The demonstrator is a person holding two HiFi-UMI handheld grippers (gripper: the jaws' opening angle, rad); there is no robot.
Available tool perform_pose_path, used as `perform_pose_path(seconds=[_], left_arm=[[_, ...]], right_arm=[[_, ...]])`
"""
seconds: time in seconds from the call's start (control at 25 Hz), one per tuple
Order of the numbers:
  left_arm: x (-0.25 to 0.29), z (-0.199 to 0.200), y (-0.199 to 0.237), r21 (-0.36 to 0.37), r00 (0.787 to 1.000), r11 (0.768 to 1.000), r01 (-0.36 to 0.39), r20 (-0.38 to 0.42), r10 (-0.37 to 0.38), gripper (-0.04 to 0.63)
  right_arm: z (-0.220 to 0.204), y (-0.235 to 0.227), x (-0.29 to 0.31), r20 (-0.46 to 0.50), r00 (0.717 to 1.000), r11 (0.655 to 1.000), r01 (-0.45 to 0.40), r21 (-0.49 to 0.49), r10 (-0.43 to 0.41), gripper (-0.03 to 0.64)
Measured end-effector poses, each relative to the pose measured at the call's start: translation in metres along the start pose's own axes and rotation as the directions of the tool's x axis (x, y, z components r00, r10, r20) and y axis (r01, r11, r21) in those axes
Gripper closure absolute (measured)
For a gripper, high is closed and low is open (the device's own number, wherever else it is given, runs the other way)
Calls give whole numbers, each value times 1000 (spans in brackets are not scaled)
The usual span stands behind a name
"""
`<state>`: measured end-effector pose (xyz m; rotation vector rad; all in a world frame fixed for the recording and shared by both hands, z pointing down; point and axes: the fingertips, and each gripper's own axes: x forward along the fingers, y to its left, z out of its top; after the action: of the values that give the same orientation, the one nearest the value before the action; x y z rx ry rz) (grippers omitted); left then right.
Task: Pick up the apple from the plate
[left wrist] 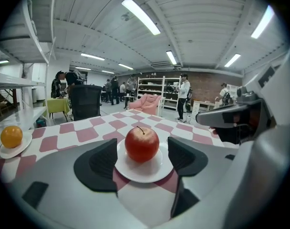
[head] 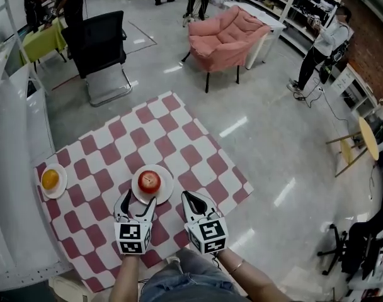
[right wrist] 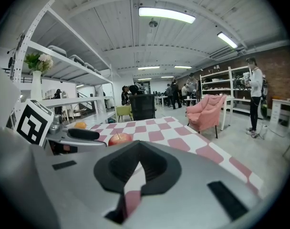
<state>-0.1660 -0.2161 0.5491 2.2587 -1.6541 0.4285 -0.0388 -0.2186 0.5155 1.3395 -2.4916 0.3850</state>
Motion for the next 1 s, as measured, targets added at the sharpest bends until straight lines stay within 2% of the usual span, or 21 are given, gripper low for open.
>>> perform_pose_path(seconds=[0.28,0.48,1.0], left_arm=[[20,-10,-3,66,999,998,-11,-52,15,222],[29,-16,0,47,997,999,-27,-66,30,212],[59,-23,-1,73,995,997,-20,-98,27,192]], right_arm=[[-6,-8,11,-18,1000,1000,1,13,-1,607],[-12,-12,15,-36,999,1000,0,28,1,607],[-23,-25,26,-67,998,998,7,57,-4,606]])
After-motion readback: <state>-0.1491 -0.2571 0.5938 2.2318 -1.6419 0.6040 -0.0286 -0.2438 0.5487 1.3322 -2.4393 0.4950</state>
